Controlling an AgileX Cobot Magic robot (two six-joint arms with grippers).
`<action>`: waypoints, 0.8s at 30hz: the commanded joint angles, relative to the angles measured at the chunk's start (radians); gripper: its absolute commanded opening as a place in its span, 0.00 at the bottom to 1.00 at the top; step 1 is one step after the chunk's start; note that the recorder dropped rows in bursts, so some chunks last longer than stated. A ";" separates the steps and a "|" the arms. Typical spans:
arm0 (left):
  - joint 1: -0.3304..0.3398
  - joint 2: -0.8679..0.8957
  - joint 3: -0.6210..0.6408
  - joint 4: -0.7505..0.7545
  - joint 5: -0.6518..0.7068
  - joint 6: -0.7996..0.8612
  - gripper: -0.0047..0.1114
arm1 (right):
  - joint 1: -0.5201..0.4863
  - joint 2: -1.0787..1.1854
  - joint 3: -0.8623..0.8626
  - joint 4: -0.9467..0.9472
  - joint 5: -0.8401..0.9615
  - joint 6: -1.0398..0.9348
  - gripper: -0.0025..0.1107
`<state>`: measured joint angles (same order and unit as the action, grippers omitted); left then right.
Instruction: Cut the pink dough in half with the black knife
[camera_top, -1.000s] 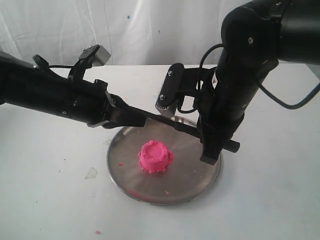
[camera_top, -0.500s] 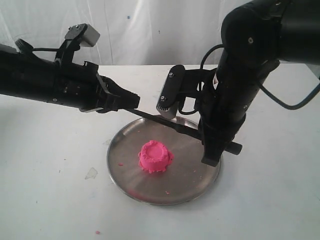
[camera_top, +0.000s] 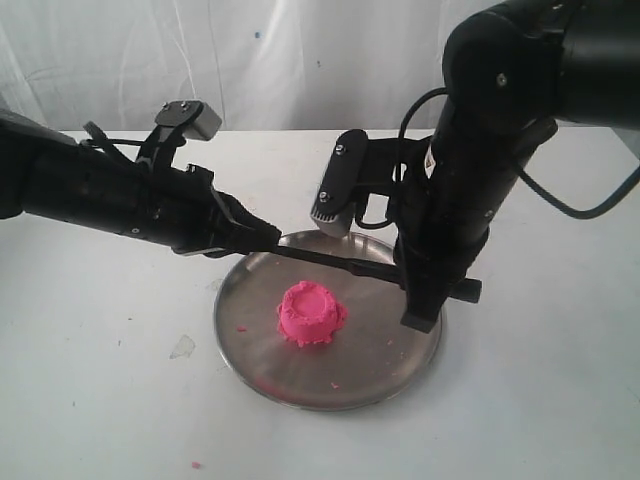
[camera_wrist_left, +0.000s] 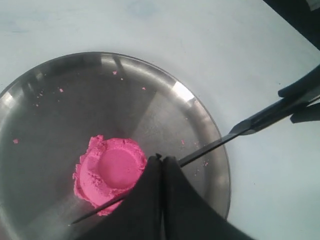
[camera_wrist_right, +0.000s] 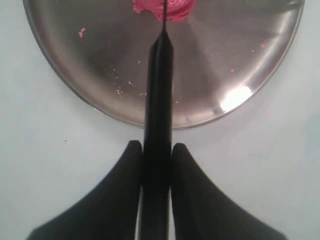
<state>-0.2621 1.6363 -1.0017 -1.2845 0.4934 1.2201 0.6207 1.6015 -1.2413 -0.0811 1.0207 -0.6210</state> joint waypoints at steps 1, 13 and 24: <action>-0.001 0.009 0.000 0.008 -0.017 0.014 0.04 | -0.003 -0.006 -0.006 0.006 -0.025 -0.011 0.02; 0.001 -0.151 0.000 0.101 -0.053 0.006 0.04 | -0.003 0.069 -0.006 -0.021 -0.020 0.021 0.02; 0.001 -0.144 0.000 0.134 -0.044 -0.038 0.04 | -0.003 0.156 -0.006 -0.028 -0.074 0.014 0.02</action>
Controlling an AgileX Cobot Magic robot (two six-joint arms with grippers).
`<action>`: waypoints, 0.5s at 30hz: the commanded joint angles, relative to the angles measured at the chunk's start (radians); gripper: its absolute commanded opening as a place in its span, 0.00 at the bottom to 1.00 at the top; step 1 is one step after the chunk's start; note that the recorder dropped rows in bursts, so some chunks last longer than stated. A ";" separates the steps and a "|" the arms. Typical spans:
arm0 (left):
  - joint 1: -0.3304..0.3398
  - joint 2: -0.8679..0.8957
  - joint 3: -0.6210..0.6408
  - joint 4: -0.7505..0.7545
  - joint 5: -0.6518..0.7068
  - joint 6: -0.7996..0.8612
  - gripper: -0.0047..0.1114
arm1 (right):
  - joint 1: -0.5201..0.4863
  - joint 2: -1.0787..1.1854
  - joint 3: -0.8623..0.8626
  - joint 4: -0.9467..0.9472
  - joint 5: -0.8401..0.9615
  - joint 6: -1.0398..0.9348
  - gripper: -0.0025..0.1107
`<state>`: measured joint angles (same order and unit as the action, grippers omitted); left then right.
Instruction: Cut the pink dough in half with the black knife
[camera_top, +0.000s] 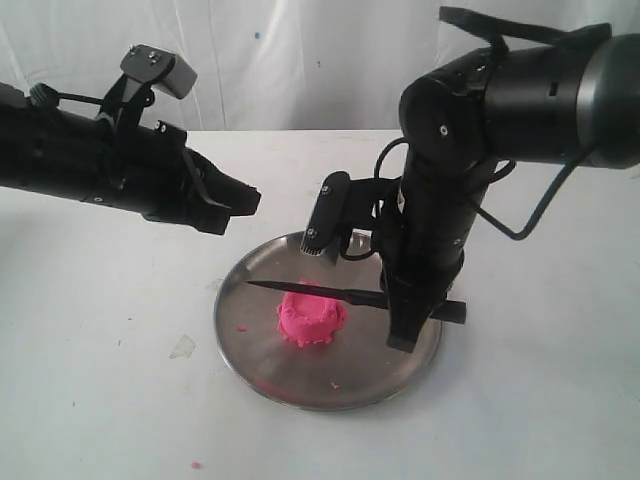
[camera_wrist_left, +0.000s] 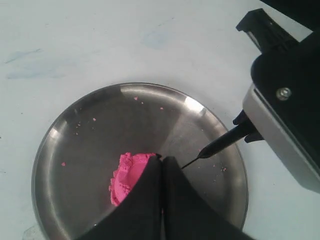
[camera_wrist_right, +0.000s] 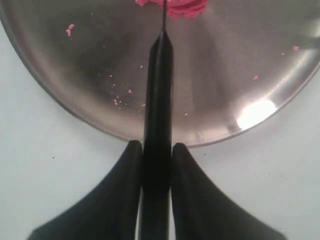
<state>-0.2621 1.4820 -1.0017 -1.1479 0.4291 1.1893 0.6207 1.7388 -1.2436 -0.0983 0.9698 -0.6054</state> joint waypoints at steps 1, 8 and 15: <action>0.001 0.020 0.000 -0.003 0.020 -0.007 0.04 | -0.003 0.024 -0.004 -0.013 -0.028 -0.004 0.02; 0.001 0.069 0.000 -0.010 0.031 -0.007 0.04 | -0.003 0.057 -0.004 -0.054 -0.036 -0.004 0.02; 0.000 0.119 0.000 -0.025 0.033 -0.005 0.04 | -0.003 0.089 -0.004 -0.057 -0.050 -0.004 0.02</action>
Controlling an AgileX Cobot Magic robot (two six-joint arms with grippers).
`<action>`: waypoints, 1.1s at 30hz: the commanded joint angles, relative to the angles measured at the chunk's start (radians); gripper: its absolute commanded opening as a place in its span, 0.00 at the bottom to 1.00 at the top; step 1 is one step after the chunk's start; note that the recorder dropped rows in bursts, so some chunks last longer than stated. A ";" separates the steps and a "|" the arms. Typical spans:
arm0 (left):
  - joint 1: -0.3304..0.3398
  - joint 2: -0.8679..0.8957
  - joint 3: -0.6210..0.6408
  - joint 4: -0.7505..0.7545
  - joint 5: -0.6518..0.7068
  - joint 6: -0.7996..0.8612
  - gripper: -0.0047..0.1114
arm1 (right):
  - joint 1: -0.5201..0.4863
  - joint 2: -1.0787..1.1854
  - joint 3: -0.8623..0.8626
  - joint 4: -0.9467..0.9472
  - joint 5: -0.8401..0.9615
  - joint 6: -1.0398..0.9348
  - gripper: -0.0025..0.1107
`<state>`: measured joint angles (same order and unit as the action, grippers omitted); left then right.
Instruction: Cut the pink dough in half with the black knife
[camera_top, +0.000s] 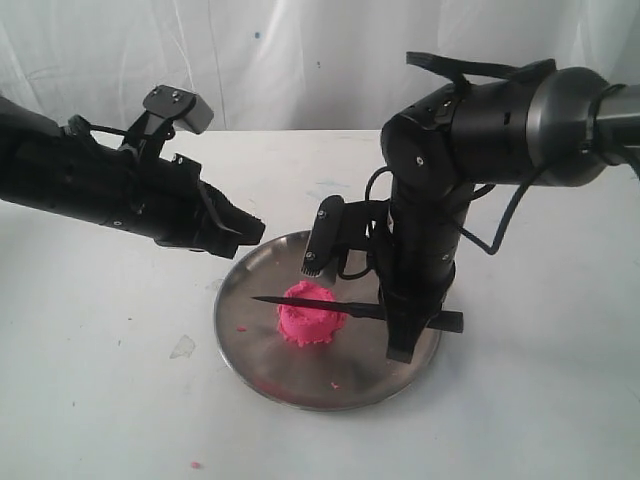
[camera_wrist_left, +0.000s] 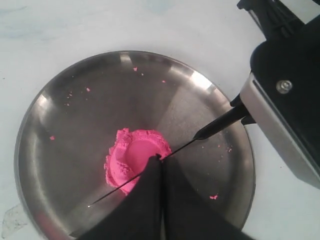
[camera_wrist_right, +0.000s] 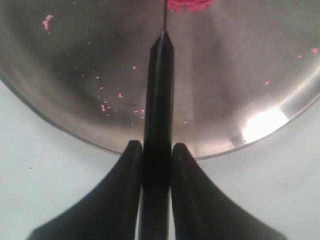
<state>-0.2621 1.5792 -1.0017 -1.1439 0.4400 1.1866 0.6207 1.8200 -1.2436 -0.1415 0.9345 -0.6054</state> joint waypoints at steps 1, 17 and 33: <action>0.000 0.029 0.000 -0.029 0.022 -0.002 0.04 | -0.003 0.007 -0.004 -0.015 -0.020 -0.002 0.02; 0.000 0.191 0.000 -0.288 -0.022 0.233 0.04 | -0.003 0.007 -0.004 -0.016 -0.040 0.000 0.02; 0.000 0.312 0.000 -0.440 0.000 0.379 0.04 | -0.003 0.007 -0.004 -0.014 -0.039 0.000 0.02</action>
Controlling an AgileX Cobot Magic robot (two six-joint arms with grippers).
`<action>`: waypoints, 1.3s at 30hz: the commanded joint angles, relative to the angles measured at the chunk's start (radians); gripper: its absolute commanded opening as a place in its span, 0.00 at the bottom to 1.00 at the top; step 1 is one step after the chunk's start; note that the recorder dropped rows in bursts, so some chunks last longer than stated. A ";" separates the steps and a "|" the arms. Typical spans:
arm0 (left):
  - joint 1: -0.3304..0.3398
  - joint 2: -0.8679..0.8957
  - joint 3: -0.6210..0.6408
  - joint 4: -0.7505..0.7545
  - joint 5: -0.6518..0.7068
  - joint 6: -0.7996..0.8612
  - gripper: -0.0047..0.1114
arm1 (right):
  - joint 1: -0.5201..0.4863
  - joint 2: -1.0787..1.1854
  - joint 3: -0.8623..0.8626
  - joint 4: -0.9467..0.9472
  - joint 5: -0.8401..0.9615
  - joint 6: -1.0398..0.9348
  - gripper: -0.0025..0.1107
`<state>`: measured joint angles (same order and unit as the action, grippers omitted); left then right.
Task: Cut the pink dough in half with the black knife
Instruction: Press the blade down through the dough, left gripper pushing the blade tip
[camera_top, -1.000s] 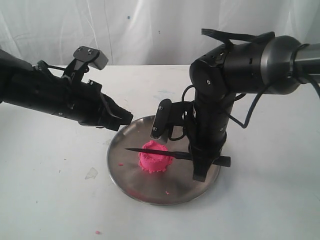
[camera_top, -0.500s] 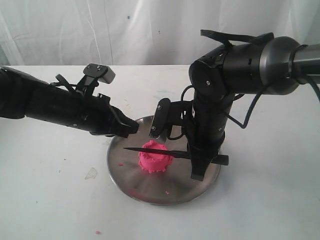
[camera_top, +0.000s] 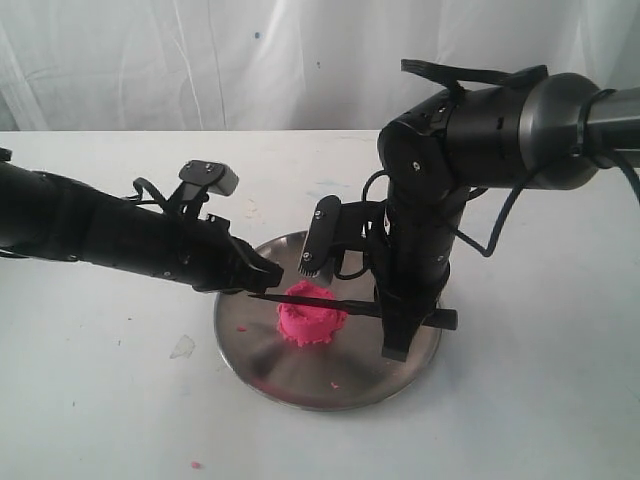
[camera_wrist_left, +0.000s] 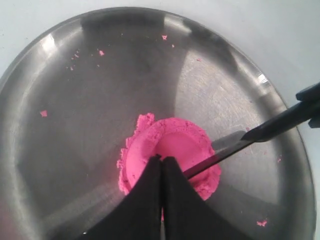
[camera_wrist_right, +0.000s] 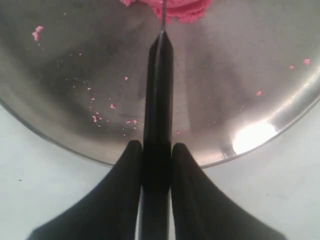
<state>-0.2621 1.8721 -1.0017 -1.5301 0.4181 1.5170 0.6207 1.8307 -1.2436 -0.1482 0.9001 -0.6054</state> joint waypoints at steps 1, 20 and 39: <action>0.000 0.022 0.000 -0.071 0.023 0.060 0.04 | -0.003 -0.003 -0.004 -0.007 -0.005 0.000 0.02; 0.000 0.024 0.000 0.037 0.075 -0.004 0.04 | -0.003 -0.003 -0.004 -0.007 -0.005 0.000 0.02; 0.000 0.027 0.000 0.035 -0.012 -0.004 0.04 | -0.003 -0.003 -0.004 -0.003 -0.005 0.000 0.02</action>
<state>-0.2621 1.9024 -1.0017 -1.4903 0.4084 1.5195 0.6207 1.8307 -1.2436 -0.1482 0.8984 -0.6054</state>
